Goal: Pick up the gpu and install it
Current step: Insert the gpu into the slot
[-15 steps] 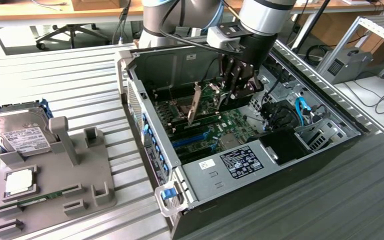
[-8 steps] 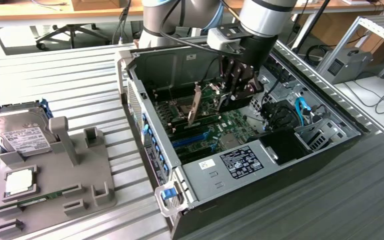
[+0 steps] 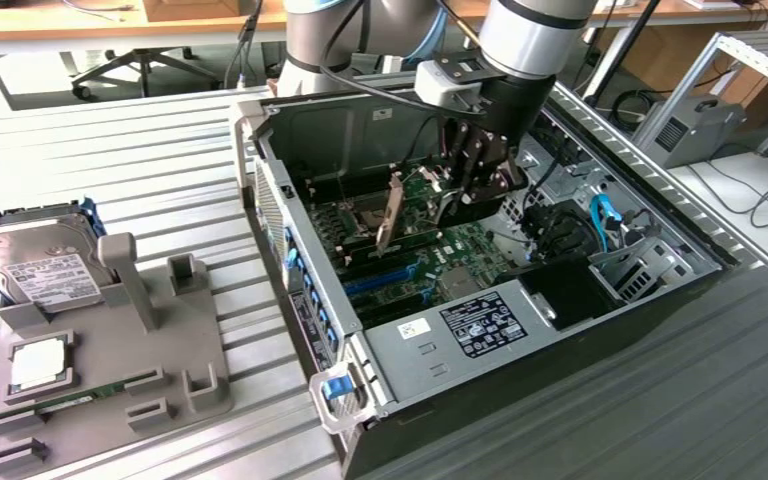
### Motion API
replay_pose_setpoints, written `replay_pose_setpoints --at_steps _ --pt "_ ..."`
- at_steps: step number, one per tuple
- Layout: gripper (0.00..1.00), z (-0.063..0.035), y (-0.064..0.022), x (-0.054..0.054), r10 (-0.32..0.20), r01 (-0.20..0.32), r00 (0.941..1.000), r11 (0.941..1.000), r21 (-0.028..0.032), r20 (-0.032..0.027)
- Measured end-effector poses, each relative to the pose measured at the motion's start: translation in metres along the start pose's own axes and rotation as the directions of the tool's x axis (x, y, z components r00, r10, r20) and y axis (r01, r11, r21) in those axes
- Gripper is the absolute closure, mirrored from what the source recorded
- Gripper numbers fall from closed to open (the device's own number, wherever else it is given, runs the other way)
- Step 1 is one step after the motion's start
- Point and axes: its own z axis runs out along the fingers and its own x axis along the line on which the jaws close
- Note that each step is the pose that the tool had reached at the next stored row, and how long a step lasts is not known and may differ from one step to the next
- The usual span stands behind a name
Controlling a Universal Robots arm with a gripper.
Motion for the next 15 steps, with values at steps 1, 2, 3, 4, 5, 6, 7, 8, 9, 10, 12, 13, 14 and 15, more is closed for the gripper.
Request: replay_pose_setpoints --at_steps 1,2,3,4,5,6,7,8,9,10,12,13,14,15 --pt "0.74 0.0001 0.0 0.0001 0.0 0.0 1.0 1.0 0.0 0.0001" --pt "0.74 0.0003 0.0 0.0003 0.0 0.0 1.0 1.0 0.0 0.0" --pt "0.74 0.0004 0.0 0.0004 0.0 0.0 1.0 1.0 0.0 0.0" --pt "0.74 0.0006 0.0 0.0006 0.0 0.0 1.0 1.0 0.0 0.0" --pt "0.74 0.0007 0.0 0.0006 0.0 0.0 1.0 1.0 0.0 0.0" --pt "0.74 0.0009 0.0 0.0008 0.0 0.0 1.0 1.0 0.0 0.0" --pt "0.74 0.001 0.0 0.0009 0.0 0.0 1.0 1.0 0.0 0.0" --pt "0.74 0.0012 0.0 0.001 0.0 0.0 1.0 1.0 0.0 0.0" --pt "0.74 0.0013 0.0 0.0011 0.0 0.0 1.0 1.0 0.0 -0.0001" --pt "0.74 0.0014 0.0 0.0012 0.0 0.0 1.0 1.0 0.0 0.0" --pt "0.74 0.0017 0.0 0.0015 0.0 0.0 1.0 1.0 0.0 0.0" --pt "0.74 0.0018 0.0 0.0016 0.0 0.0 1.0 1.0 0.0 0.0001" --pt "0.74 0.002 0.0 0.0017 0.0 0.0 1.0 1.0 0.0 0.0" --pt "0.74 0.0021 0.0 0.0018 0.0 0.0 1.0 1.0 0.0 0.0"
